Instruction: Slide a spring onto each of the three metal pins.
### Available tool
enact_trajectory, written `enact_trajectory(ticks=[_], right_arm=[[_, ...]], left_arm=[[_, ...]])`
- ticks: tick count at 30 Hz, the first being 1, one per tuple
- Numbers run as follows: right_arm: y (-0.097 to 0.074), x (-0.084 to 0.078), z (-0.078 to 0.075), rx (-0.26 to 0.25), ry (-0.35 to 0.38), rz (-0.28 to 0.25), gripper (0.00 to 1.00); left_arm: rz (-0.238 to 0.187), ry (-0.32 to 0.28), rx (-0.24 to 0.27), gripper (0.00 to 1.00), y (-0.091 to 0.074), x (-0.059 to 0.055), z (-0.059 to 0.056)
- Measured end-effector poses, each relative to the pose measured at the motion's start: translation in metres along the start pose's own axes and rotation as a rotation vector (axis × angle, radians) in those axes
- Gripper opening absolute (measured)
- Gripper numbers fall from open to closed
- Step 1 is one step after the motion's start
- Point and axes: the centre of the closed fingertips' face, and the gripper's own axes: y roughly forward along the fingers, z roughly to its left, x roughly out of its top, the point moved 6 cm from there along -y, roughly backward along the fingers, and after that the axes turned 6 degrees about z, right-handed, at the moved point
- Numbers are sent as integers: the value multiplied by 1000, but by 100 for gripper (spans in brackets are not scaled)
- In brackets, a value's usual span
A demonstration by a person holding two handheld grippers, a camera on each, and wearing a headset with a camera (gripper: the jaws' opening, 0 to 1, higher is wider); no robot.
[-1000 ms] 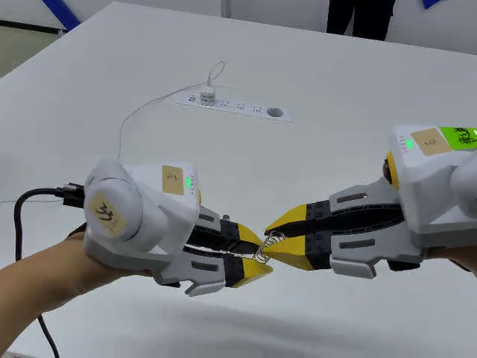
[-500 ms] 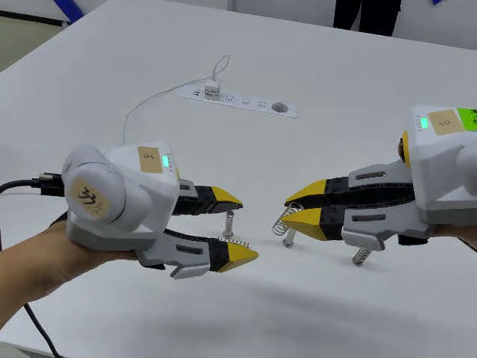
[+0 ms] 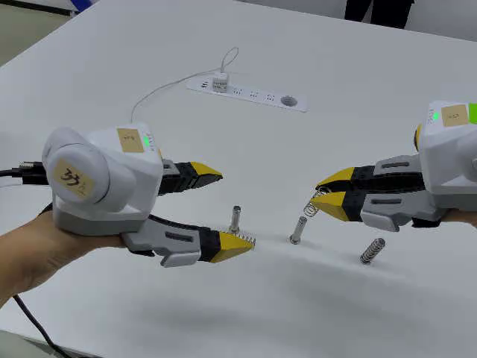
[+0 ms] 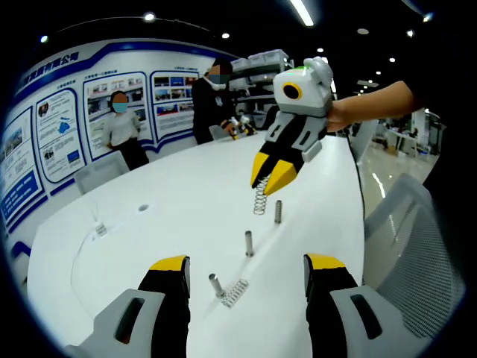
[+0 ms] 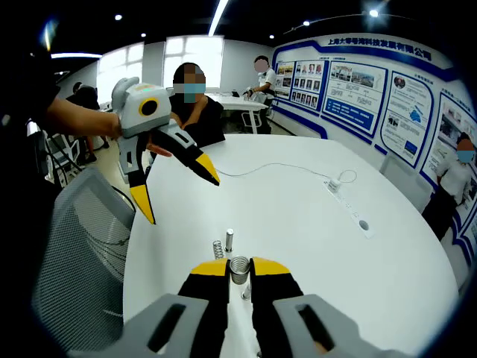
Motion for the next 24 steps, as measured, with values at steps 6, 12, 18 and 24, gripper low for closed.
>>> enact_trajectory(ticks=[6,12,18,24], right_arm=[[3,-7,-8,-24,26,8,11],[10,-14,-15,-39,58,18,11],[19,-17,-18,-35,95,19,11],[30,-19,-18,-25,120,24,11]], left_arm=[[17,-16,-18,72,1,-6,-2],[22,-35,-14,74,1,-10,1],[26,-48,-8,79,-1,-12,3],[26,-87,7,83,-1,-18,6]])
